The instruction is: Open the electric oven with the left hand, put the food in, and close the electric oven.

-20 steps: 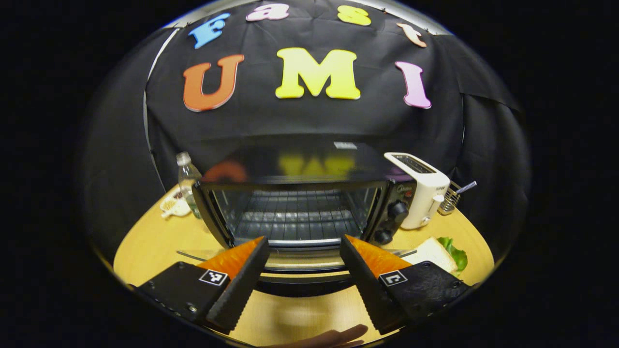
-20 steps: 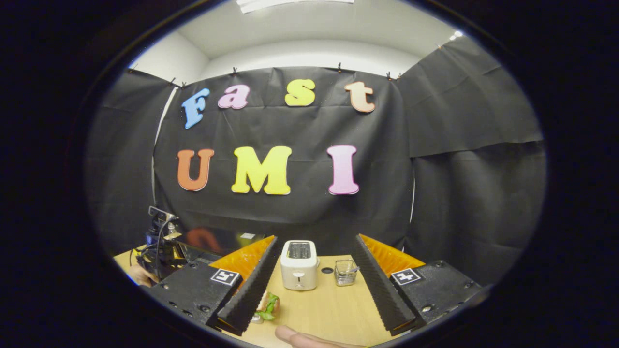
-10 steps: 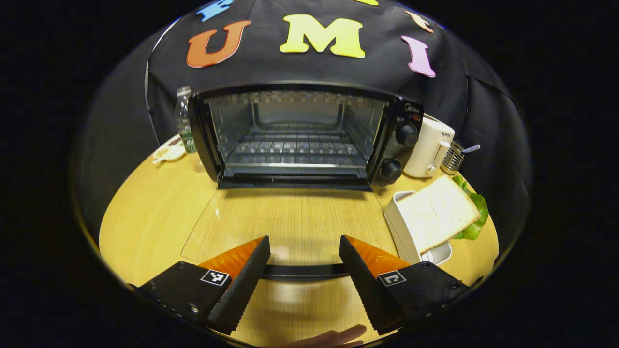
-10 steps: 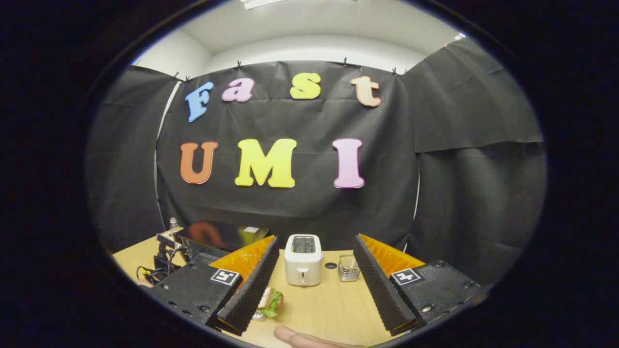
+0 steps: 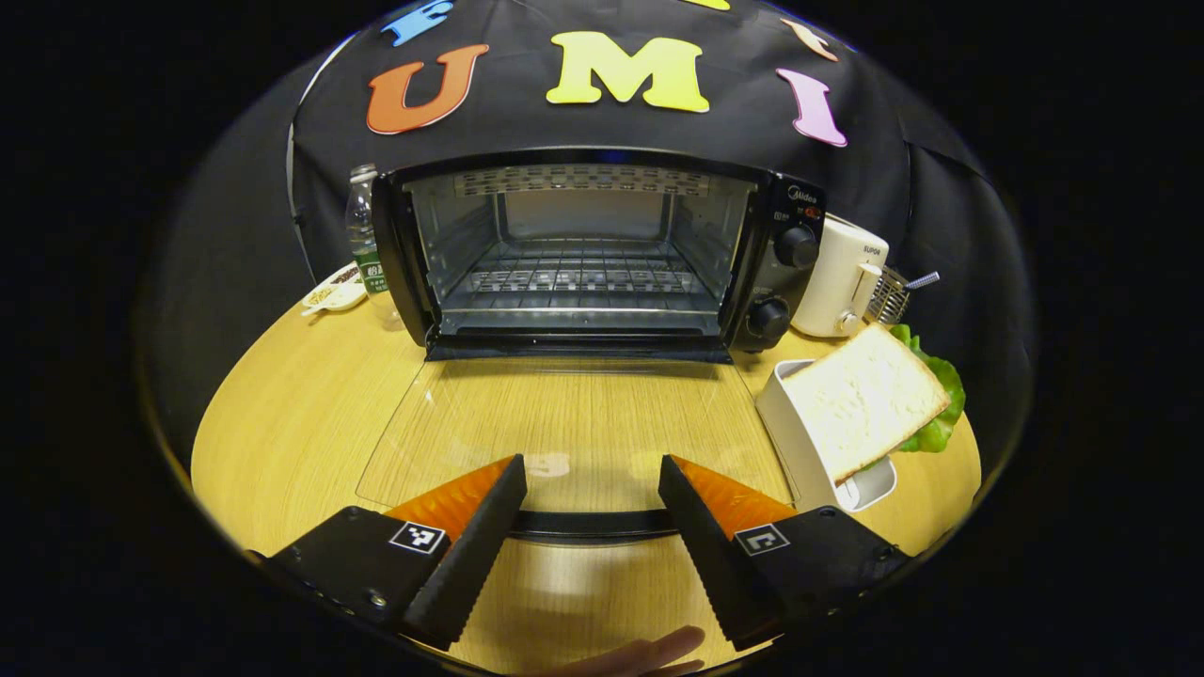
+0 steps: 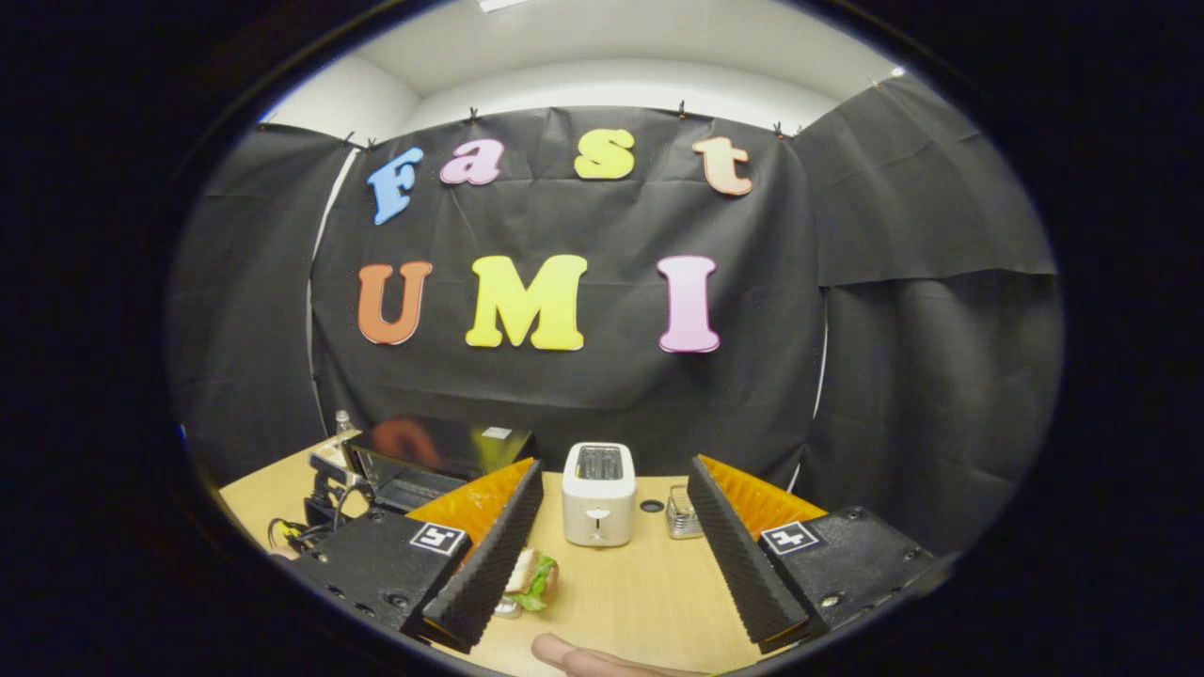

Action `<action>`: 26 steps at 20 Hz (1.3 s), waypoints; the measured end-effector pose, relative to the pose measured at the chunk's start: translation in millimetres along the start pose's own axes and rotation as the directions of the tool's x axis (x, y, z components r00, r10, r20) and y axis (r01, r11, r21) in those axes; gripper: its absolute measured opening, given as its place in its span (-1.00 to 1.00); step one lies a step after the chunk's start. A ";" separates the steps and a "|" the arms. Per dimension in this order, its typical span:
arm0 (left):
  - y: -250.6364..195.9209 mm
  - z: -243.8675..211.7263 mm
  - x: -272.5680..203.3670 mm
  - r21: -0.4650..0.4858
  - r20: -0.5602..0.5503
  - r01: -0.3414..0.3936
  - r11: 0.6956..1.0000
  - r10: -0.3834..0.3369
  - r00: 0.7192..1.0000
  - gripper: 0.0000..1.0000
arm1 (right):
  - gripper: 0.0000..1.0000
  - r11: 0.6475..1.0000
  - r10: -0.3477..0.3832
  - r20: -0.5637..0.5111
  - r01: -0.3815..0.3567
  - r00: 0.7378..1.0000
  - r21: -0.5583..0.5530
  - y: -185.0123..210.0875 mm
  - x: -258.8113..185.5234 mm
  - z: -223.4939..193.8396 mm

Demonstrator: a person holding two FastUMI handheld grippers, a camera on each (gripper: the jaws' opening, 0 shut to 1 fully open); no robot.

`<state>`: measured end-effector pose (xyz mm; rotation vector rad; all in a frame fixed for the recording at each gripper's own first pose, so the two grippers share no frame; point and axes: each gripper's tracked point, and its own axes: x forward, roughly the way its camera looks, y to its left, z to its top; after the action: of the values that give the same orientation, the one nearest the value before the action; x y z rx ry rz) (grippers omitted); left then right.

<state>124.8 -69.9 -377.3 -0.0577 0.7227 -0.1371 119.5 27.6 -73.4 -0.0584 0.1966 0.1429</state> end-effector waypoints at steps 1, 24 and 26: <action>1.2 6.4 -4.8 -0.015 0.029 0.004 1.000 -0.004 1.000 0.92 | 0.98 1.000 0.004 -0.012 -0.004 1.000 -0.002 0.0 2.4 -3.3; 37.8 106.5 -206.4 -0.021 0.517 -0.135 0.991 0.126 0.847 0.85 | 0.56 0.697 0.715 -0.625 -0.248 0.313 0.673 121.0 125.0 -254.3; 34.5 108.2 -204.0 -0.036 0.508 -0.131 0.991 0.131 0.852 0.85 | 0.11 0.662 0.744 -0.607 -0.183 0.280 0.727 123.3 125.5 -262.6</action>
<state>48.9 -5.7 -166.1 -0.0414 0.1918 0.0131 173.2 147.6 -360.8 0.5423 1.3749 0.7128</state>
